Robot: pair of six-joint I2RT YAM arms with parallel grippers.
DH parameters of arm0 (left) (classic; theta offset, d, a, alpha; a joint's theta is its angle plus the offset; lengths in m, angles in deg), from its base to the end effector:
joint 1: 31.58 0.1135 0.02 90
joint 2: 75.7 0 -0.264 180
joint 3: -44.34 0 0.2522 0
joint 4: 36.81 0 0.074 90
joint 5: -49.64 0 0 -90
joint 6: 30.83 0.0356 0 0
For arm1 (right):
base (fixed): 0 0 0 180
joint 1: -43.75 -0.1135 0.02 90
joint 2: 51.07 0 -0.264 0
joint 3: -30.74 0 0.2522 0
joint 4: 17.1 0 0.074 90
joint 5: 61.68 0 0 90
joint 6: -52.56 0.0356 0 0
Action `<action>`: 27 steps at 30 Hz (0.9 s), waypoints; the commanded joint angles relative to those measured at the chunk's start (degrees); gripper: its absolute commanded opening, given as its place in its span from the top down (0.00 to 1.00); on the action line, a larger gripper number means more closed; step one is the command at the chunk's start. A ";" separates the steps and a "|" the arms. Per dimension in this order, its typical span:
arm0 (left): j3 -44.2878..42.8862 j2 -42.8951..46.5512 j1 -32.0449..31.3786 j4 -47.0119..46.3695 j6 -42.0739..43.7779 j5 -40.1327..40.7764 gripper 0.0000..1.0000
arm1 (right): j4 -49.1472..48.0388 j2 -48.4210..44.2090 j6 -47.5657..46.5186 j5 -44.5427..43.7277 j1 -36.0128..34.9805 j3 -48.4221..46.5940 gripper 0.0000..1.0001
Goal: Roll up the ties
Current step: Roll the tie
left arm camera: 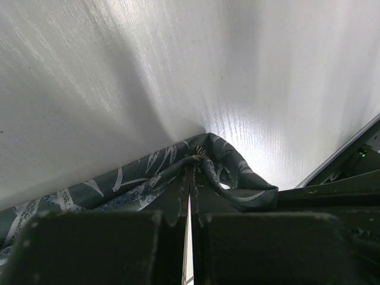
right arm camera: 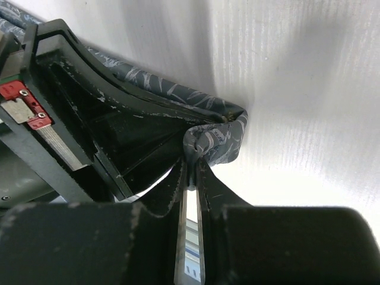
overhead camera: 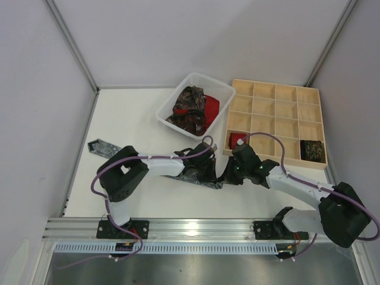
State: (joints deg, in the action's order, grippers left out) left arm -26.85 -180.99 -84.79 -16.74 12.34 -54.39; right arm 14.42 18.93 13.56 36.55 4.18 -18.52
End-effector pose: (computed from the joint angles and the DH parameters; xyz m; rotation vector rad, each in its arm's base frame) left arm 0.2099 -0.2951 0.1388 0.2651 2.7697 -0.9085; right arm 0.1759 0.1520 0.1859 0.2005 2.6622 0.7833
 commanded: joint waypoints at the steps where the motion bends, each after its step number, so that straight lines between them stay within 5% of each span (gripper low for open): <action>1: 1.18 1.58 0.83 3.10 2.88 2.86 1.00 | 1.05 -1.88 -0.11 -2.43 -0.07 -2.37 1.00; 27: 6.71 11.43 4.78 6.00 5.34 5.50 0.98 | 4.39 -4.26 -0.90 -3.57 -0.15 -2.02 1.00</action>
State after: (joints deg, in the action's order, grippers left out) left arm -21.23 -171.92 -81.14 -10.97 15.97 -50.19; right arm 18.86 15.83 13.26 33.71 4.18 -18.52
